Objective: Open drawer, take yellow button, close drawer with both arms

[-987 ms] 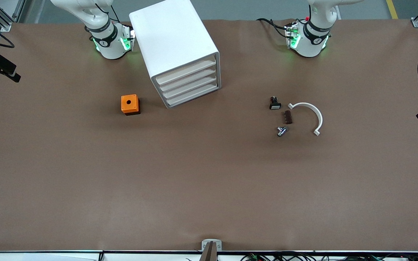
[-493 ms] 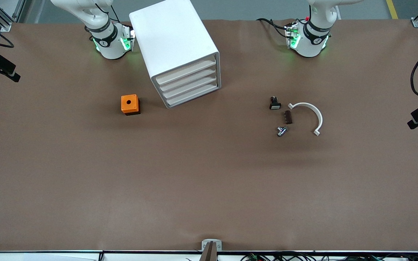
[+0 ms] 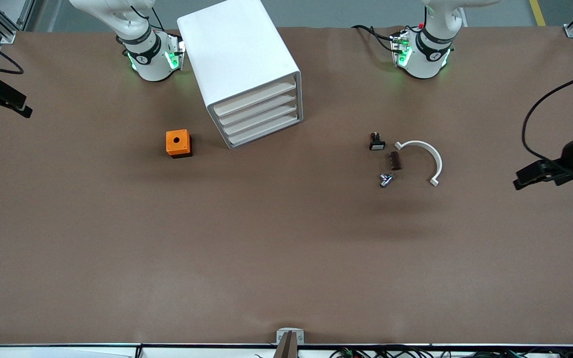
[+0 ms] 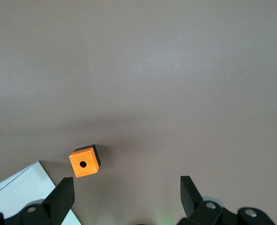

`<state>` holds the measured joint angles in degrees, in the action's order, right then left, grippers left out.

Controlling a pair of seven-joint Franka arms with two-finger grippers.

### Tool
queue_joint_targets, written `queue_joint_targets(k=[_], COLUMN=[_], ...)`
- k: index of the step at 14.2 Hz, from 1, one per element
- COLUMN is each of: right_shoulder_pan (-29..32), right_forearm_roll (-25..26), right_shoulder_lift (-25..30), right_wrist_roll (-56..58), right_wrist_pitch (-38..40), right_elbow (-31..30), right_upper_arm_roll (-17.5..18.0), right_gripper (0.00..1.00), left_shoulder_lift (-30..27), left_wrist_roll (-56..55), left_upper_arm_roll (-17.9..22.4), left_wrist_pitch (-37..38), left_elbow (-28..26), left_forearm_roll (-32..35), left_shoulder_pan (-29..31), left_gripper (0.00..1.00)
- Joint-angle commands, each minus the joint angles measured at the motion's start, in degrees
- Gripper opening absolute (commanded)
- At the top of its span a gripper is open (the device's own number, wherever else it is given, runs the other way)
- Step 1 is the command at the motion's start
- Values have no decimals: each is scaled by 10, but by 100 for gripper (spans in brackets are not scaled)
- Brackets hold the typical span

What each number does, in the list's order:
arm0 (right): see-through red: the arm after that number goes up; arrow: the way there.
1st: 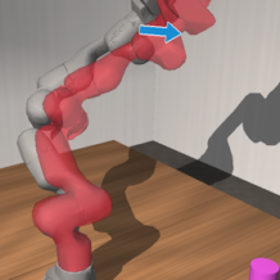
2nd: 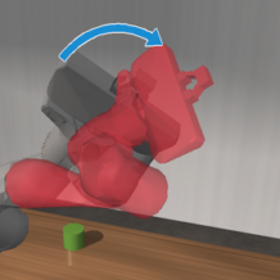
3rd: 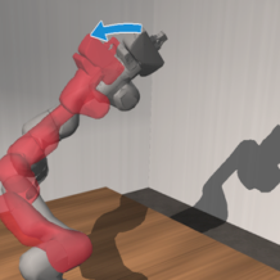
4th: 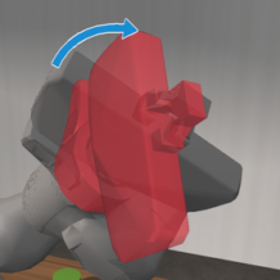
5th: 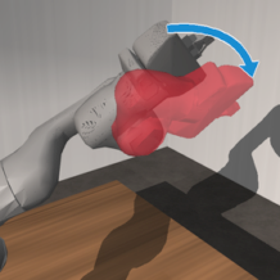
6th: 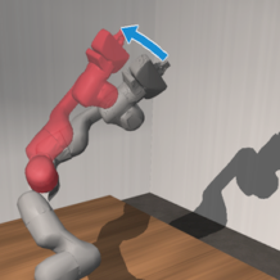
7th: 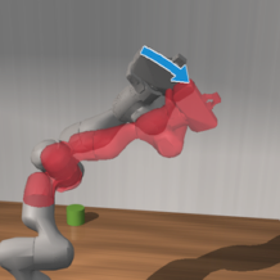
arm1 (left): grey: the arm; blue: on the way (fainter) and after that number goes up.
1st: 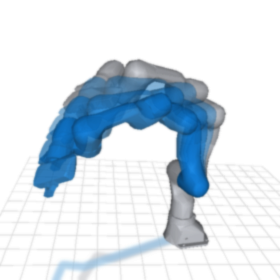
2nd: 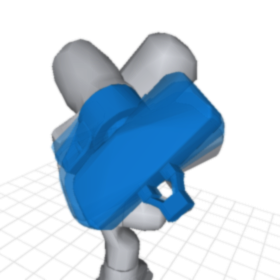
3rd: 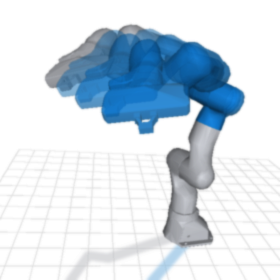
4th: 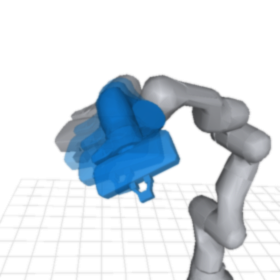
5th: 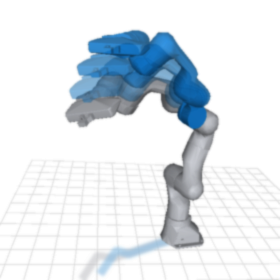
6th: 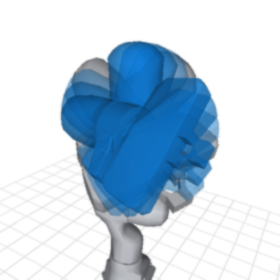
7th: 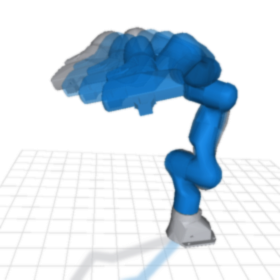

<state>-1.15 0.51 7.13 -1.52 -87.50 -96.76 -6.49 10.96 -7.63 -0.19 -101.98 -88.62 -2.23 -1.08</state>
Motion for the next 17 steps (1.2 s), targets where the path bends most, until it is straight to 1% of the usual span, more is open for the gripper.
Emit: queue_joint_targets(k=[1, 4, 6, 7, 9, 10, 13, 17], right_shoulder_pan=[-1, 2, 4, 6, 10, 11, 15, 13], right_forearm_roll=[12, 12, 12, 11, 12, 13, 14, 12], right_shoulder_lift=[-31, -50, -92, -102, -109, -118, -124, -124], right_wrist_roll=[4, 6, 6, 6, 6, 6, 6, 1], right_wrist_pitch=[9, 0, -4, -4, -6, -7, -9, -24], right_elbow=[19, 20, 25, 31, 32, 33, 35, 29], right_upper_arm_roll=[3, 3, 2, 2, 1, 1, 1, 1], right_gripper=[100, 100, 100, 100, 100, 100, 100, 100], left_shoulder_lift=[15, 36, 45, 52, 82, 95, 126, 176], left_wrist_roll=[-54, -128, -203, -245, -345, -410, -582, -760], left_upper_arm_roll=[-1, -1, -1, -1, -1, 0, 0, -1], left_wrist_pitch=[32, 77, 116, 142, 193, 214, 224, 223], left_elbow=[6, 19, 34, 50, 95, 102, 102, 104], left_forearm_roll=[3, -9, -14, -19, -74, -106, -185, -279], left_shoulder_pan=[-41, -87, -124, -141, -172, -187, -216, -225], left_gripper=[99, 99, 100, 99, 99, 99, 99, 99])
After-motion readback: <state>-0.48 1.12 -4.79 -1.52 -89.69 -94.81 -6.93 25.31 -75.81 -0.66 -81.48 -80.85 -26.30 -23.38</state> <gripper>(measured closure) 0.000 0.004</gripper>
